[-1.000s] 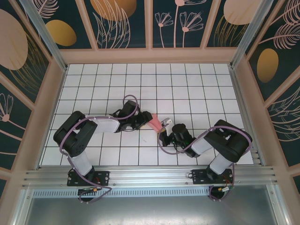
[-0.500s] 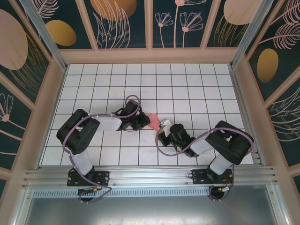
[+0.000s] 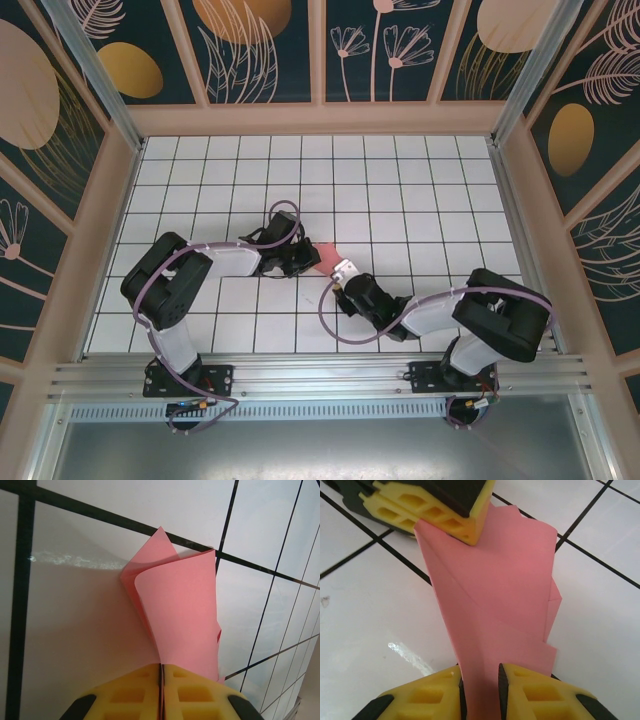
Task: Fold a paper plane with a square sheet of paper (pick it up from the middle)
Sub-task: Fold the wing for the fifth time at the center of the table.
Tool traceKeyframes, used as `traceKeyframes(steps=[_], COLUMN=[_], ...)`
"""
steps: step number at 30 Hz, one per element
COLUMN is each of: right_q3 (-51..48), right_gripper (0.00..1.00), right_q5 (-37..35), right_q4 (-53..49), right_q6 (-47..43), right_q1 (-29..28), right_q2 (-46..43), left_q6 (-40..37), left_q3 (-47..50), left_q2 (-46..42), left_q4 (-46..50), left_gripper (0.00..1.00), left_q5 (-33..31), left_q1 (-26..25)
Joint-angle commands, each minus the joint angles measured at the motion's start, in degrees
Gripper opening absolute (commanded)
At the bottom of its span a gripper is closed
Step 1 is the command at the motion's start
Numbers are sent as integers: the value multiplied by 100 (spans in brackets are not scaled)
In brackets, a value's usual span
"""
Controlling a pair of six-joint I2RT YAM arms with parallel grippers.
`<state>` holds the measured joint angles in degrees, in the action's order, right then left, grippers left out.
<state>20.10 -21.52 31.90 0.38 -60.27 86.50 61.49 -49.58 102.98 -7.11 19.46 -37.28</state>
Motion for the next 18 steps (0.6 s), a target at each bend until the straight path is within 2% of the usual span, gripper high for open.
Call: traceKeyframes(steps=[1, 8, 11, 14, 16, 18], right_q3=[153, 390, 300, 138, 15, -118], right_gripper=[24, 10, 2, 0, 0, 0], right_q5=[-666, -729, -726, -512, -325, -95], right_q4=[-293, -405, -249, 66, 330, 590], right_q6=[-221, -177, 61, 369, 547, 815], right_q1=[-134, -222, -223, -199, -159, -77], right_q2=[-59, 288, 320, 296, 276, 254], left_q6=[-130, -122, -103, -63, -54, -54], left_q3=[-161, -175, -167, -164, -188, -203], left_q2=[123, 121, 87, -21, -139, -323], left_q4=[175, 202, 227, 238, 293, 392], left_gripper=[11, 11, 14, 21, 36, 44], left_q5=[9, -13, -62, -135, -213, -353], left_q1=[-9, -5, -7, 5, 7, 19])
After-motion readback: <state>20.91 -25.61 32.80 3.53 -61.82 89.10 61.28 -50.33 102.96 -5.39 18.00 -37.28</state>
